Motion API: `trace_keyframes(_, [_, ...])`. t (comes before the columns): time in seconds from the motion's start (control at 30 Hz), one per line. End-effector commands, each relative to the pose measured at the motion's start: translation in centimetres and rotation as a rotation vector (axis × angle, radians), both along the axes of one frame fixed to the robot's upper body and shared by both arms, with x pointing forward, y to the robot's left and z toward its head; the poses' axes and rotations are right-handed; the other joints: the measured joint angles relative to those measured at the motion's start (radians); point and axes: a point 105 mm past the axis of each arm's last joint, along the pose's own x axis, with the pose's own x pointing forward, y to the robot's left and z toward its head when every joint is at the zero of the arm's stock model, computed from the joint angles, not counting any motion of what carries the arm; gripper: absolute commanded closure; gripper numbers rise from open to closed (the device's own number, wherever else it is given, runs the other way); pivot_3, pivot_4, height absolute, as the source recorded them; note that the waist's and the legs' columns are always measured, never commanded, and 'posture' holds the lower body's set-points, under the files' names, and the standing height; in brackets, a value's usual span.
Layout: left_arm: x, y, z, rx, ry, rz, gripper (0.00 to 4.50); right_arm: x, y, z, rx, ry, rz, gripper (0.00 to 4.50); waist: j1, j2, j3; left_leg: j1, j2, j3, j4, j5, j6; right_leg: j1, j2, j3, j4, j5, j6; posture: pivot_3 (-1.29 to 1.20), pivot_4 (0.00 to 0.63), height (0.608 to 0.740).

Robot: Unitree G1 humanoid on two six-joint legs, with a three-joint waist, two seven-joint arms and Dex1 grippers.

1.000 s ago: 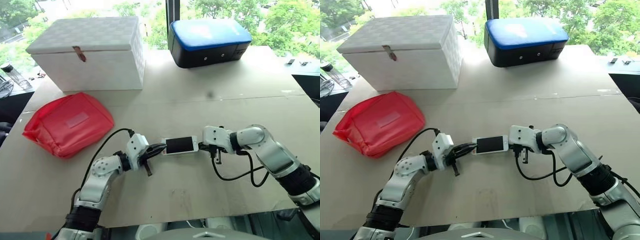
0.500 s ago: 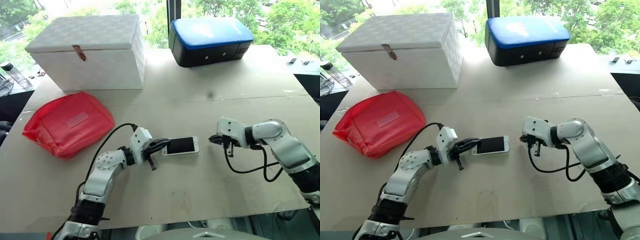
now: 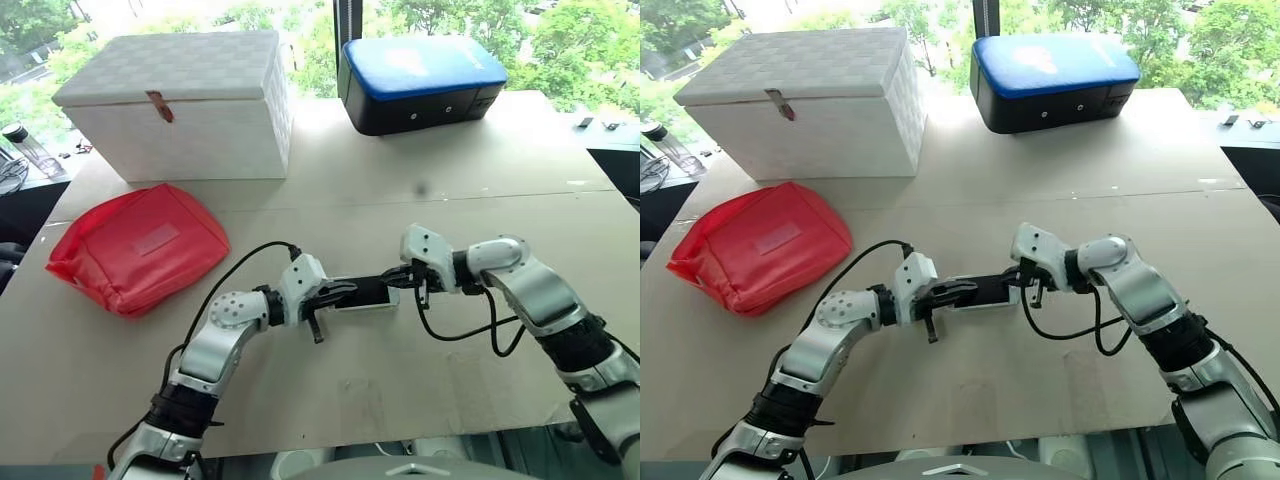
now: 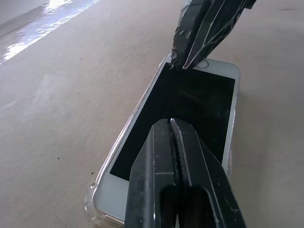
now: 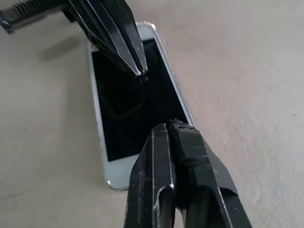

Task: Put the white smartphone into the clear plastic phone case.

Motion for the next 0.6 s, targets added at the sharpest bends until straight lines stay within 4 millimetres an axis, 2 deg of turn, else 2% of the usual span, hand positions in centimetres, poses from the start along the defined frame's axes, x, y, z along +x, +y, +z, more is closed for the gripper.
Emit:
trace_keyframes(0.03, [-0.9, 0.5, -3.0, 0.063, 0.108, 0.029, 4.48, -0.4, -1.2, -2.7, -0.147, 0.054, 0.02, 4.5, 0.0, 0.0, -0.002, 0.0, 0.0, 0.0, 0.0, 0.0, 0.0, 0.0, 0.0, 0.0, 0.0, 0.0, 0.0, 0.0, 0.15, 0.74])
trace_keyframes(0.17, [-1.1, 0.4, -3.0, 0.064, 0.118, 0.025, 4.48, -0.7, -2.0, -4.1, -0.207, 0.119, 0.016, 4.5, 0.001, 0.0, -0.008, 0.004, 0.0, 0.0, 0.0, -0.002, 0.003, 0.005, 0.0, -0.001, 0.0, 0.0, 0.0, 0.0, 0.15, 0.74])
trace_keyframes(0.33, [-1.2, 0.5, -2.8, 0.066, 0.116, 0.024, 4.48, -0.6, -2.1, -5.3, -0.244, 0.176, 0.007, 4.5, 0.001, -0.001, -0.01, 0.02, 0.0, 0.0, -0.004, -0.004, 0.006, 0.019, 0.0, -0.001, -0.002, -0.001, 0.001, 0.0, 0.15, 0.74])
trace_keyframes(0.6, [-1.0, -0.1, -2.7, 0.062, 0.116, 0.018, 4.48, -0.5, -2.3, -7.5, -0.308, 0.28, -0.013, 4.5, -0.001, -0.003, -0.019, 0.027, 0.001, -0.001, -0.005, -0.004, 0.006, 0.026, 0.0, -0.001, -0.002, -0.002, 0.002, 0.0, 0.15, 0.74])
